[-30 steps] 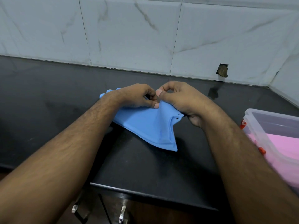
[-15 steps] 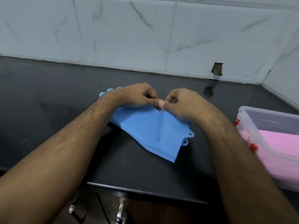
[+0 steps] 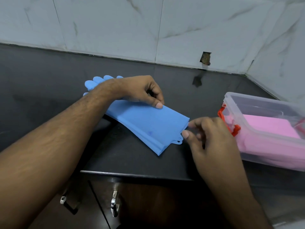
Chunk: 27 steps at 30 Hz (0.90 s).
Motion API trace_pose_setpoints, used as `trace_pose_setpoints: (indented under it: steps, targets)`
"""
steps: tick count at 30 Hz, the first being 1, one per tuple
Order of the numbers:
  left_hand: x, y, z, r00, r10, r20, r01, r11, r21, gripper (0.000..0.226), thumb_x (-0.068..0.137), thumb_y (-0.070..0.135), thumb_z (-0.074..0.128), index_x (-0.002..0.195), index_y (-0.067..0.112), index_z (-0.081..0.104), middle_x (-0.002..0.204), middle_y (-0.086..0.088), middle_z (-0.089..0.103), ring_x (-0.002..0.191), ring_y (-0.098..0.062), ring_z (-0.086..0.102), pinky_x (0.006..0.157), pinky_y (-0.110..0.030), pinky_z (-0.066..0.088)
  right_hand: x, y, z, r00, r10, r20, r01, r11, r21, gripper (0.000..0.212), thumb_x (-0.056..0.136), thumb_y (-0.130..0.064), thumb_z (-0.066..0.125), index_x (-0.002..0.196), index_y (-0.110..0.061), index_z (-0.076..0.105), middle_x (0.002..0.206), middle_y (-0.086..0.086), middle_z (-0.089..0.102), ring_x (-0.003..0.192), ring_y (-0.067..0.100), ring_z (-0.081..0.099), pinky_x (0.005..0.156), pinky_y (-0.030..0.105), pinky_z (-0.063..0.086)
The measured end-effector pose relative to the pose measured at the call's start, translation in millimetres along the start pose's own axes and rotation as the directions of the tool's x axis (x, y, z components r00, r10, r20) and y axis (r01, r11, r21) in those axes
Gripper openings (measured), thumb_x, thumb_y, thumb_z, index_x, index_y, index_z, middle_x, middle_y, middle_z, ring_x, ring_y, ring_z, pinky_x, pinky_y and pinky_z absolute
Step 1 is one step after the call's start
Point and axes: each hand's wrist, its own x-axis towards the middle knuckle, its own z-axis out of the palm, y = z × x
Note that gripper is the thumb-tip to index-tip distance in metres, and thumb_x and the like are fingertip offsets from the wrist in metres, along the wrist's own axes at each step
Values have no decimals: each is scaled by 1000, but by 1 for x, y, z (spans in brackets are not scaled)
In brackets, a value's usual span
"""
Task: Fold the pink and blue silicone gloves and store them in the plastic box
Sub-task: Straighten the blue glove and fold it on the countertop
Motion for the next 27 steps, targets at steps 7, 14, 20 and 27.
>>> trace_pose_setpoints:
  steps: [7, 14, 20, 27]
  targets:
    - [6, 6, 8, 999, 28, 29, -26, 999, -40, 12, 93, 35, 75, 98, 25, 80, 102, 5, 79, 98, -15, 76, 87, -24, 60, 2, 3, 1, 987, 110, 121, -110, 994, -2, 19, 89, -43, 73, 80, -27, 69, 82, -10, 58, 67, 7, 54, 59, 19, 37]
    - [11, 11, 15, 998, 51, 40, -49, 998, -47, 11, 92, 36, 77, 96, 25, 80, 95, 2, 77, 84, -11, 72, 75, -17, 55, 4, 8, 5, 981, 140, 131, -154, 983, 100, 28, 92, -42, 69, 73, -21, 69, 70, -5, 65, 61, 7, 56, 59, 27, 42]
    - [10, 13, 17, 997, 47, 54, -45, 998, -33, 13, 89, 39, 80, 96, 28, 81, 101, 3, 78, 92, -13, 75, 77, -18, 57, 5, 10, 1, 968, 136, 209, -169, 975, 147, 24, 89, -39, 70, 72, -22, 71, 67, -5, 66, 54, 4, 55, 55, 26, 42]
    - [11, 17, 18, 998, 33, 55, -37, 996, 77, 19, 82, 42, 85, 94, 28, 79, 95, -3, 75, 90, -22, 72, 84, -37, 58, 5, 12, -3, 967, 30, 251, -63, 991, 121, 14, 85, -42, 69, 76, -31, 65, 80, -10, 61, 73, 4, 55, 61, 22, 40]
